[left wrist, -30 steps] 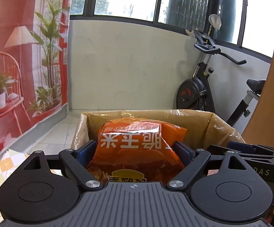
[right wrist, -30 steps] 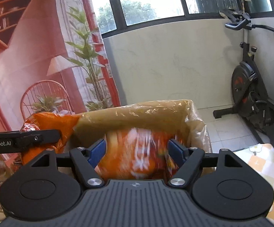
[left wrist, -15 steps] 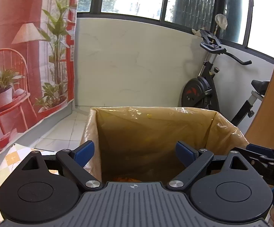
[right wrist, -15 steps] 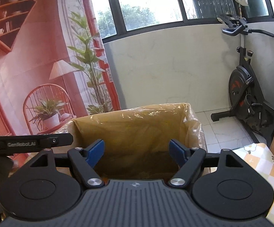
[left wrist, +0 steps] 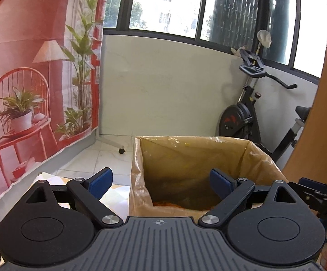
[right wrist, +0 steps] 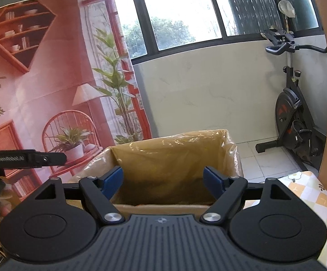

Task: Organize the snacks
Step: 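Return both tools to the snack pile in front of the box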

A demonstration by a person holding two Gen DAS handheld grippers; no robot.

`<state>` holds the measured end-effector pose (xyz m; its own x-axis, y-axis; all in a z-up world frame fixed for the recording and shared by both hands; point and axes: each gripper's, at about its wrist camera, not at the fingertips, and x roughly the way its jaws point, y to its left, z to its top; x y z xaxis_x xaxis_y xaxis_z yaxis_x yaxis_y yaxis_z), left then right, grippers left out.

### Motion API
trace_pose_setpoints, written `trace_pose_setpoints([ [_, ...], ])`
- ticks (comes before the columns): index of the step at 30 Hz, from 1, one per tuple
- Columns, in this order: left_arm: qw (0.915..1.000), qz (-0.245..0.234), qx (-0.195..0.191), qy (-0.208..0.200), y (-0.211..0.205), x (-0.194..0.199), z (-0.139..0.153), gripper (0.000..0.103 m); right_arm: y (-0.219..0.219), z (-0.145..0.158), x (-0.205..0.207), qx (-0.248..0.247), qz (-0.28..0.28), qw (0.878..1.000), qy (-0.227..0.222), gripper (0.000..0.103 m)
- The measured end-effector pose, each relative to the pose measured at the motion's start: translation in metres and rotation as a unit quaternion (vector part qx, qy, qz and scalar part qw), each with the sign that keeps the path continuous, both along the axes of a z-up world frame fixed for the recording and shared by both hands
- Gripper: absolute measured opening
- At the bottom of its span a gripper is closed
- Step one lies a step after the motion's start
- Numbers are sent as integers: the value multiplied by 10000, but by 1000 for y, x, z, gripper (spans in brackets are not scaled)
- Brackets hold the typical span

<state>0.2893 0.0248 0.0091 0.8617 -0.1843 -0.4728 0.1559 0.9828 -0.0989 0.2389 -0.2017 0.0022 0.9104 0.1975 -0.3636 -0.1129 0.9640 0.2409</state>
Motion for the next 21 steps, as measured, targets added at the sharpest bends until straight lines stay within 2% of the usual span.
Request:
trace_pose_setpoints([
  [5,9999,-147,-81,7,5,-27,-2,94,1,-1,-17,51,30,10000,22,81],
  [12,9997,-189,-149,79,10,-55,-22,94,2,-12,-37,34,95,9998,183,81],
  [21,9986,71,-201,492,24,-74,-65,94,22,-55,-55,-229,397,9954,839,81],
])
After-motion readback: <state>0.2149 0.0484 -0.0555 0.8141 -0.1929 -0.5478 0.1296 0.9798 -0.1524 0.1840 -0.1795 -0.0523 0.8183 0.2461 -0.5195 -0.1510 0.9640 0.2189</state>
